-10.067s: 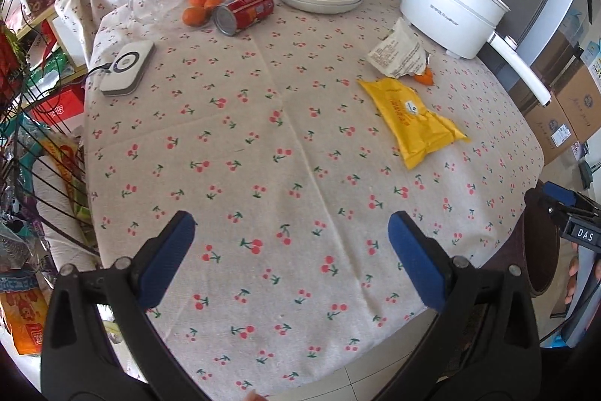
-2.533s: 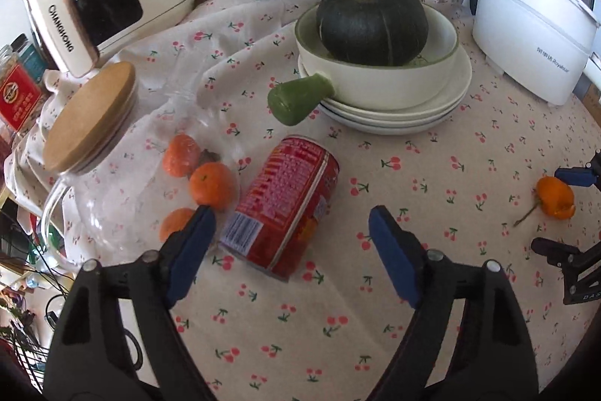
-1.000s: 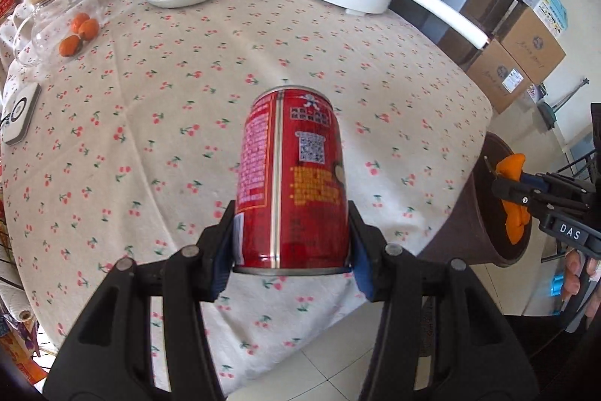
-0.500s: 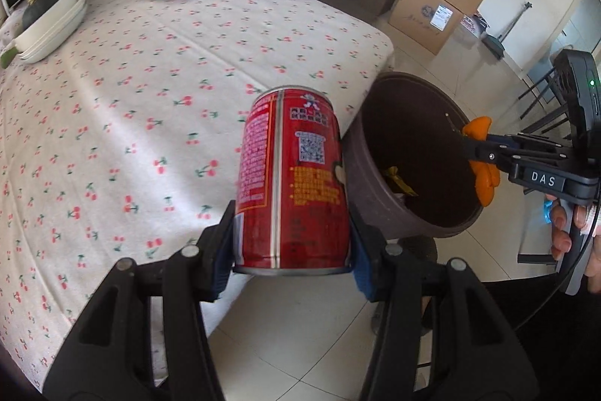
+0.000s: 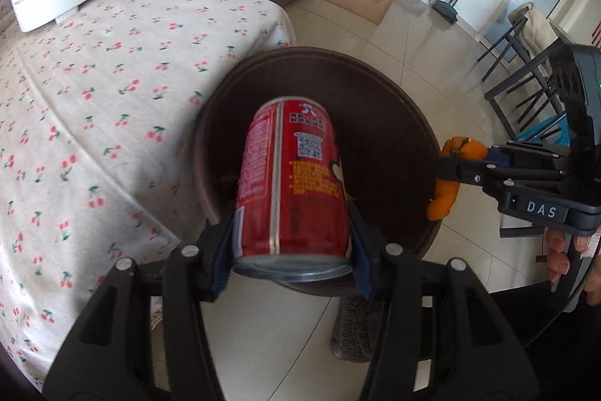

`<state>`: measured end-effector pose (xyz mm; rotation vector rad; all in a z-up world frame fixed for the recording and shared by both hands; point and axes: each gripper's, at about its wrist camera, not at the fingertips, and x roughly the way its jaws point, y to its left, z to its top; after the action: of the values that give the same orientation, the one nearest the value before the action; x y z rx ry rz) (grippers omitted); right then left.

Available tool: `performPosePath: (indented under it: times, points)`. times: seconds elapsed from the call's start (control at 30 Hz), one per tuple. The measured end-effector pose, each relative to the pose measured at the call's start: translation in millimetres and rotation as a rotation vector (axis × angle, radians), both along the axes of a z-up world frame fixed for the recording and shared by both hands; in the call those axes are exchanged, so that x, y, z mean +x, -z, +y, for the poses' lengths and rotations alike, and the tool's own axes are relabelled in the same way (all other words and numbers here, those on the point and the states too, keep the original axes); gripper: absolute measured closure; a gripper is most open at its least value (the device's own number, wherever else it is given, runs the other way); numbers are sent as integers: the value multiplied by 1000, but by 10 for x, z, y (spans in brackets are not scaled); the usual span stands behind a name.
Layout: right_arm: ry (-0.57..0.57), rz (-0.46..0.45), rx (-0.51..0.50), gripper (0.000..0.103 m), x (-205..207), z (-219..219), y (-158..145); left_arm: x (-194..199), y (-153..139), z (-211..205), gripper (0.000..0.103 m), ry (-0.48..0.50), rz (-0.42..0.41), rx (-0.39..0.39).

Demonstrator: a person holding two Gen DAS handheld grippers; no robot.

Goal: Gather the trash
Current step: 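Carry the red can and orange pepper over the brown bin, then open the left tool over the bin to drop the red can, then open the right tool over the bin to drop the orange pepper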

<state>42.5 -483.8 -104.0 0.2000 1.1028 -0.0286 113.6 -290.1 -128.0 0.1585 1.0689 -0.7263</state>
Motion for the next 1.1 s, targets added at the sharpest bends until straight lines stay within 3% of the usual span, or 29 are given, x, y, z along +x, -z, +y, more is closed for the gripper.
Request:
performPosePath:
  times: [0.1,0.17,0.2,0.23,0.43,0.53,0.63,0.8,1.1]
  points:
    - [8,-3,9,76,-5,-81,-7,10,46,-86,48,14,-18,14]
    - [8,-5,11,76,-2,-107,-17,27,43,-109,30,11,-32,29]
    - [8,-5,10,76,1,-115,-17,34,36,-108,12,2,-42,45]
    - [8,-3,9,76,14,-120,-16,35,19,-97,5,-14,-59,61]
    - [10,3,5,76,95,-94,7,29,-40,26,3,-73,-101,102]
    - [15,-18,9,71,109,-63,-8,19,-60,124,2,-95,-114,121]
    - [46,-60,18,12,90,-56,-62,-32,-105,252,2,-120,-125,154]
    - [59,-91,18,11,5,30,-190,-119,-231,555,2,-221,-104,146]
    - [-14,-236,-106,11,-279,541,-607,-536,-695,1184,2,-443,-213,130]
